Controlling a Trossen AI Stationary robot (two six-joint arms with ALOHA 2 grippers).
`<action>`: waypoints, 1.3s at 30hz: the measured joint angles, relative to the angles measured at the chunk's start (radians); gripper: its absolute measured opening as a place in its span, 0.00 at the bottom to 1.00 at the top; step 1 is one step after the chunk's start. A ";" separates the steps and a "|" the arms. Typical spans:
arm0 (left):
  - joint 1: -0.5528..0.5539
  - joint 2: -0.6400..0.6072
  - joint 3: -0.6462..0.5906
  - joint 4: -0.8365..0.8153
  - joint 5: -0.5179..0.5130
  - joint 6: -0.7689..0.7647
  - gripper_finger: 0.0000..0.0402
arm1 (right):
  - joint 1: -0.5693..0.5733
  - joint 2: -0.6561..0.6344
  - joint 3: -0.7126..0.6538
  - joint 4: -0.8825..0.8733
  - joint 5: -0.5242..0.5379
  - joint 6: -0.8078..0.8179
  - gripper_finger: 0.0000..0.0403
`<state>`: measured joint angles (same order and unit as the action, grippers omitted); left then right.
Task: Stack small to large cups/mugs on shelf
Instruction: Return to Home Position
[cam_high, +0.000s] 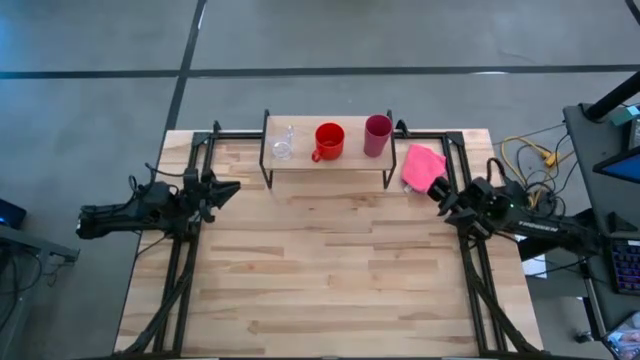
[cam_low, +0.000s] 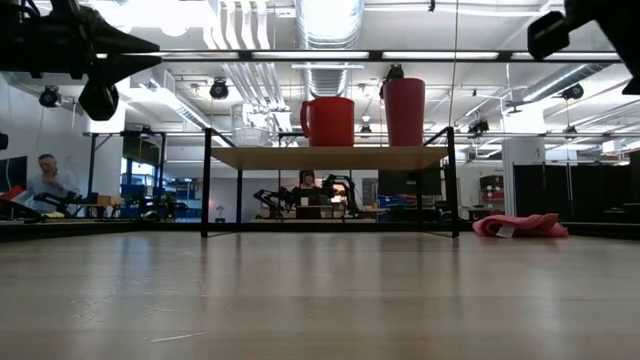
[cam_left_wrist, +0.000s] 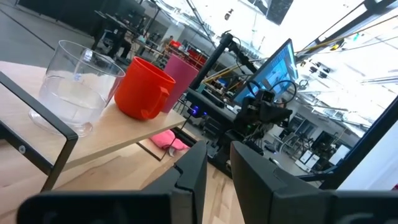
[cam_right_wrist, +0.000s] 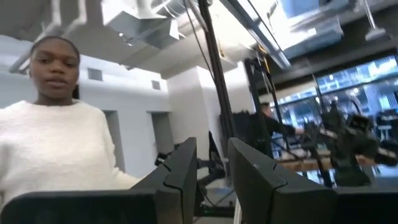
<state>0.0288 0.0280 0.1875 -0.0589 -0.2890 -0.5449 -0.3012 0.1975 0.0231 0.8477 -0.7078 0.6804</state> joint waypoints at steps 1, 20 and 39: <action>0.000 0.000 0.000 0.000 0.000 0.000 0.14 | 0.000 -0.018 0.000 -0.008 0.001 0.000 0.22; 0.000 0.007 0.000 0.002 -0.003 -0.027 0.14 | 0.000 -0.095 -0.014 -0.310 0.047 -0.047 0.22; 0.000 -0.003 -0.101 0.006 0.030 0.047 0.14 | 0.000 -0.092 -0.014 -0.595 0.222 -0.108 0.21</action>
<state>0.0288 0.0254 0.0866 -0.0529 -0.2585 -0.4983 -0.3015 0.1051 0.0090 0.2526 -0.4854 0.5724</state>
